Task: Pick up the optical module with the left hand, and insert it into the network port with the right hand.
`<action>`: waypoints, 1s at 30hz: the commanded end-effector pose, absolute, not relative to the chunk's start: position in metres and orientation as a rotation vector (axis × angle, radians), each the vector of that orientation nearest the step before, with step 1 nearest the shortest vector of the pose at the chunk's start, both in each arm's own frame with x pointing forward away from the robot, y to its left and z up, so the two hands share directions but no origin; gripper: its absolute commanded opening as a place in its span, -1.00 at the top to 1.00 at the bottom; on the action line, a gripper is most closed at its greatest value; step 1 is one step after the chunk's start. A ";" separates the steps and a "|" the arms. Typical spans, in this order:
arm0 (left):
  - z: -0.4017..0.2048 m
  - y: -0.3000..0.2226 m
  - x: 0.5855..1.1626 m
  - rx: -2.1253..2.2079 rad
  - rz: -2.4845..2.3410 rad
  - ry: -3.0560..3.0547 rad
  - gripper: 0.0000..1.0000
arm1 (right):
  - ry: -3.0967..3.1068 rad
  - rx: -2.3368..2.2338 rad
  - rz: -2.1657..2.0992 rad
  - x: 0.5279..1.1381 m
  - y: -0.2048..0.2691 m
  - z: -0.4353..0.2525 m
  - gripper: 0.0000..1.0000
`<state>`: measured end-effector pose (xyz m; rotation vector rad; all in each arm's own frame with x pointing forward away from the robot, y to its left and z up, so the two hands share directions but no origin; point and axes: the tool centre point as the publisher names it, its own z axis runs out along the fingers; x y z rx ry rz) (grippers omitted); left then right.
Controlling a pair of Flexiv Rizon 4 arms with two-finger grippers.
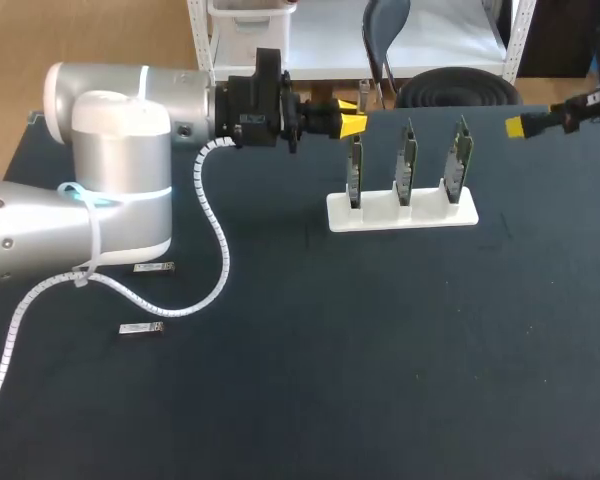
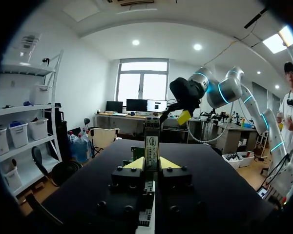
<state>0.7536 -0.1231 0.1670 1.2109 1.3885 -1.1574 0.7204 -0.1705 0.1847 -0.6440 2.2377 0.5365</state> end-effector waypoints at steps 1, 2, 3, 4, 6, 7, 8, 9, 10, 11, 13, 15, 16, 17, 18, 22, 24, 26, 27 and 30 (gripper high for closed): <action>0.167 -0.123 0.751 1.204 -1.151 1.388 1.00 | 2.080 -1.076 0.882 0.742 -0.163 0.189 -1.00; 0.167 -0.123 0.751 1.204 -1.151 1.388 1.00 | 2.055 -1.130 0.903 0.744 -0.160 0.191 -1.00; 0.167 -0.123 0.751 1.204 -1.151 1.388 1.00 | 2.027 -1.172 0.922 0.746 -0.156 0.193 -1.00; 0.167 -0.123 0.751 1.204 -1.151 1.388 1.00 | 2.008 -1.213 0.939 0.747 -0.152 0.194 -1.00; 0.167 -0.123 0.751 1.204 -1.151 1.388 1.00 | 1.959 -1.299 0.977 0.750 -0.145 0.195 -1.00; 0.167 -0.123 0.751 1.204 -1.151 1.388 1.00 | 1.944 -1.327 0.998 0.751 -0.141 0.195 -1.00; 0.167 -0.123 0.751 1.204 -1.151 1.388 1.00 | 1.920 -1.363 1.025 0.753 -0.137 0.196 -1.00; 0.167 -0.123 0.751 1.204 -1.151 1.388 1.00 | 1.900 -1.390 1.036 0.754 -0.134 0.197 -1.00; 0.167 -0.123 0.751 1.204 -1.151 1.388 1.00 | 1.882 -1.420 1.051 0.756 -0.129 0.198 -1.00; 0.167 -0.123 0.751 1.204 -1.151 1.388 1.00 | 1.855 -1.459 1.071 0.758 -0.125 0.199 -1.00; 0.167 -0.123 0.751 1.204 -1.151 1.388 1.00 | 1.813 -1.527 1.095 0.759 -0.117 0.201 -1.00; 0.167 -0.123 0.751 1.204 -1.151 1.388 1.00 | 1.761 -1.598 1.122 0.760 -0.107 0.204 -1.00; 0.167 -0.123 0.751 1.204 -1.151 1.388 1.00 | 1.742 -1.628 1.127 0.760 -0.102 0.205 -1.00; 0.167 -0.123 0.751 1.204 -1.151 1.388 1.00 | 1.723 -1.650 1.135 0.760 -0.097 0.206 -1.00; 0.167 -0.123 0.751 1.204 -1.151 1.388 1.00 | 1.703 -1.668 1.150 0.760 -0.093 0.207 -1.00; 0.167 -0.123 0.751 1.204 -1.151 1.388 1.00 | 1.641 -1.721 1.202 0.760 -0.075 0.208 -1.00; 0.167 -0.123 0.751 1.204 -1.151 1.388 1.00 | 1.610 -1.743 1.230 0.760 -0.067 0.208 -1.00; 0.167 -0.123 0.751 1.204 -1.151 1.388 1.00 | 1.590 -1.767 1.252 0.760 -0.059 0.209 -1.00; 0.167 -0.123 0.751 1.204 -1.151 1.388 1.00 | 1.580 -1.779 1.262 0.760 -0.056 0.209 -1.00; 0.167 -0.123 0.751 1.204 -1.151 1.388 1.00 | 1.537 -1.802 1.317 0.760 -0.048 0.211 -1.00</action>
